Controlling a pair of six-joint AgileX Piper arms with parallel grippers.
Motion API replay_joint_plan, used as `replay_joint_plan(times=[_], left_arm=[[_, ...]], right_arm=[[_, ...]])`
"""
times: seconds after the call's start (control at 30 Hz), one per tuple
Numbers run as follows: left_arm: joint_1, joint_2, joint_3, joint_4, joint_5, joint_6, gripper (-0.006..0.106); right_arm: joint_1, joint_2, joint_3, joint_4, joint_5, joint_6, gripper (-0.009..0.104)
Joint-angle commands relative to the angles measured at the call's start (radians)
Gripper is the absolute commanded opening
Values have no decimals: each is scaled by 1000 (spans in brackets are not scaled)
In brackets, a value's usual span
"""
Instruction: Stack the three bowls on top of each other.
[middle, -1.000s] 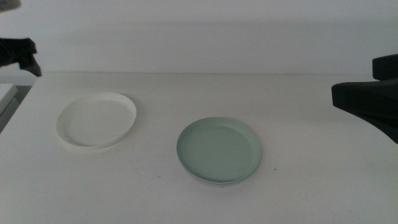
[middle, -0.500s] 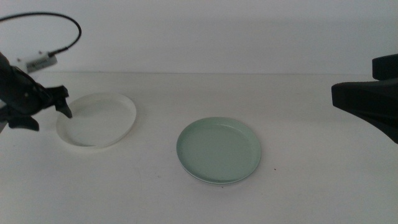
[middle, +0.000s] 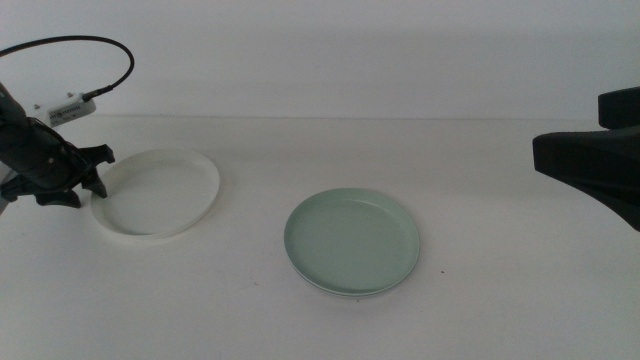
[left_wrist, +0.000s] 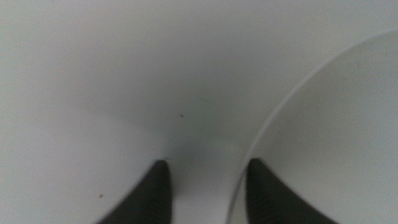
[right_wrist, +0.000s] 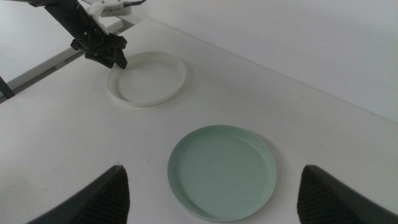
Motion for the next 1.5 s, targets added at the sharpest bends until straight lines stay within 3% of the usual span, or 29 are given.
replay_joint_plan(times=[0.0,0.17,0.47,0.7,1.0,1.47], left_arm=[[-3,23,4,-15,13,2,36],[-3,23,-9,-8,25,4,-2],[-46,-169,-62,-2,177,33,-2],[-289,-271,-17,-18,246,59,-2],[-572,-238,-17,-22,111,-21,-2],[-618,-104,-17,-23,84,-31,-2]], right_arm=[[0,-4,8,2,-11,-2,93],[0,-4,8,2,-11,-2,93],[0,-4,8,2,-11,-2,93],[0,-4,8,2,-11,-2,93],[0,-4,8,2,-11,-2,93],[0,-4,8,2,-11,-2,93]])
